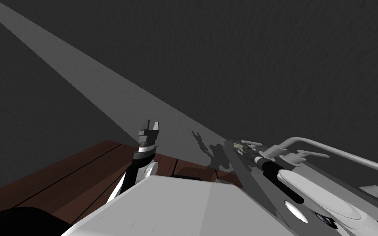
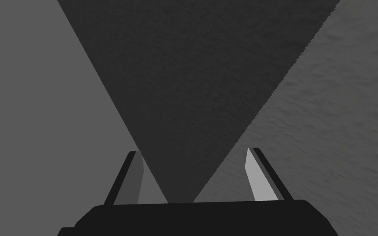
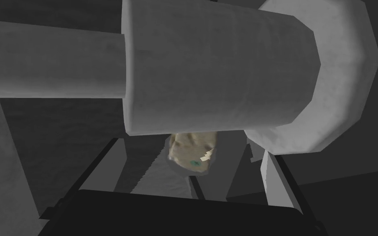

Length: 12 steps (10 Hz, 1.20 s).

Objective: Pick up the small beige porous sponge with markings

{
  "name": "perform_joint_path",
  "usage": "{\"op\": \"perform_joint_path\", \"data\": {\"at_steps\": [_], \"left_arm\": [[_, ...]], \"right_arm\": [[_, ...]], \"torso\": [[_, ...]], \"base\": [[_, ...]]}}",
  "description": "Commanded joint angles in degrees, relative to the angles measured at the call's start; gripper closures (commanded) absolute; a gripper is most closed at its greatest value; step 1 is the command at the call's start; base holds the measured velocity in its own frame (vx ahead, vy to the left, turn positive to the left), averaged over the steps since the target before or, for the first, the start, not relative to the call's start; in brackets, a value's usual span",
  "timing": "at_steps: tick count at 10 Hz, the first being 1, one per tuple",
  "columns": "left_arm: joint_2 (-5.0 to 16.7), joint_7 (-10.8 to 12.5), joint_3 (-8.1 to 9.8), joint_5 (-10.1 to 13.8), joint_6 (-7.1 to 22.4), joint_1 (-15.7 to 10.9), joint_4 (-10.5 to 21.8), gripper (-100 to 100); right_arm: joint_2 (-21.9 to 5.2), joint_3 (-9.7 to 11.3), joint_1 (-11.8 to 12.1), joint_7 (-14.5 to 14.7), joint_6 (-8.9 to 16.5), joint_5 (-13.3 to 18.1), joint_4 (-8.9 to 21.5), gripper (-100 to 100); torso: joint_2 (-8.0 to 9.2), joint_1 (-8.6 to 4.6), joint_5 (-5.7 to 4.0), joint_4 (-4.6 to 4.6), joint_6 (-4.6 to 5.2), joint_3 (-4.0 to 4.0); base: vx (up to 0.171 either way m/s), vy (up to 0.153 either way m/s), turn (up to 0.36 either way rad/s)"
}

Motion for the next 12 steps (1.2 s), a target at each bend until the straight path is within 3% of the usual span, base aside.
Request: {"op": "perform_joint_path", "data": {"at_steps": [1,2,4,5,6,8,9,11,12], "left_arm": [[0.00,0.00,0.00,0.00,0.00,0.00,0.00,0],[0.00,0.00,0.00,0.00,0.00,0.00,0.00,0],[0.00,0.00,0.00,0.00,0.00,0.00,0.00,0],[0.00,0.00,0.00,0.00,0.00,0.00,0.00,0],[0.00,0.00,0.01,0.00,0.00,0.01,0.00,0],[0.00,0.00,0.00,0.00,0.00,0.01,0.00,0],[0.00,0.00,0.01,0.00,0.00,0.01,0.00,0],[0.00,0.00,0.00,0.00,0.00,0.01,0.00,0],[0.00,0.00,0.01,0.00,0.00,0.01,0.00,0]], "right_arm": [[-0.73,2.86,-2.86,-1.02,0.87,-0.07,2.86,-100],[-0.73,3.36,-4.56,-1.02,0.87,-0.07,3.23,-100],[-1.68,7.18,-8.34,-2.42,1.33,-0.25,7.35,-100],[-1.68,7.18,-9.98,-2.42,1.33,-0.25,7.81,-100],[-2.64,9.40,-11.81,-3.82,1.78,-0.43,10.36,-100],[-2.64,10.99,-15.02,-3.82,1.78,-0.43,12.39,-100],[-3.59,14.10,-17.37,-5.22,2.24,-0.61,14.94,-100],[-3.59,14.81,-20.59,-5.22,2.24,-0.61,16.96,-100],[-4.54,17.47,-22.42,-6.62,2.69,-0.78,19.33,-100]], "torso": [[0.00,0.00,0.00,0.00,0.00,0.00],[-0.08,-0.14,-0.11,-0.05,-0.01,-0.07],[-0.19,-0.23,-0.16,-0.10,-0.08,-0.15],[-0.25,-0.36,-0.24,-0.13,-0.08,-0.19],[-0.42,-0.33,-0.24,-0.16,-0.06,-0.28],[-0.43,-0.37,-0.28,-0.19,-0.12,-0.31],[-0.59,-0.40,-0.29,-0.22,-0.12,-0.39],[-0.64,-0.50,-0.37,-0.25,-0.23,-0.45],[-0.77,-0.52,-0.36,-0.26,-0.20,-0.51]], "base": [[-0.098,-0.014,0.076],[-0.057,-0.010,-0.009],[-0.108,-0.025,0.119],[-0.056,-0.007,0.006],[-0.089,0.012,0.172],[-0.081,-0.004,0.027],[-0.079,-0.005,0.173],[-0.086,-0.006,0.037],[-0.103,-0.012,0.121]]}}
